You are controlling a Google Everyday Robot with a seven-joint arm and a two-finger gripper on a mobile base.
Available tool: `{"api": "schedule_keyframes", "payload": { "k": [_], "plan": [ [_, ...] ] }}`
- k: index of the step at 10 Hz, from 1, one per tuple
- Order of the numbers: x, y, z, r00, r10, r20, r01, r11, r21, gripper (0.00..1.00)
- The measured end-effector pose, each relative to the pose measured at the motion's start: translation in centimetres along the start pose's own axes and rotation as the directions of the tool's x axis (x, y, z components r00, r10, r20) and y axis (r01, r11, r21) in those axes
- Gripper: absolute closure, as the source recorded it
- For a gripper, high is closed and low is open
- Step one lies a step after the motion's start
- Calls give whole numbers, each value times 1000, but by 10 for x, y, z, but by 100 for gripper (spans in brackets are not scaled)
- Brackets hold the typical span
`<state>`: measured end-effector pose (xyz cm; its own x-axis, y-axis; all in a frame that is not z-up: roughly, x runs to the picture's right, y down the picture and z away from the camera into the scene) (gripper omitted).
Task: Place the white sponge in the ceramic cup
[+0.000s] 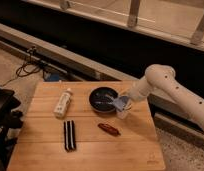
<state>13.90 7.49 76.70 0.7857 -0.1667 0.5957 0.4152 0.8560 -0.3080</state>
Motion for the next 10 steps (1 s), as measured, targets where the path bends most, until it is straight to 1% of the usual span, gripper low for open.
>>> {"api": "schedule_keyframes", "payload": {
  "k": [2,3,4,7,10],
  "plan": [
    [1,2,-1,1000,1,0,-1,1000,-7,24],
    [0,1,-1,1000,-1,0,1,1000,-6,20],
    [-3,0,-3,1000,-7,-2,7,1000,-4,20],
    [-1,-10,-14,1000,-15,-24,16,1000,25,20],
    [4,-40,-31,997,-31,-66,37,996,81,20]
  ]
}}
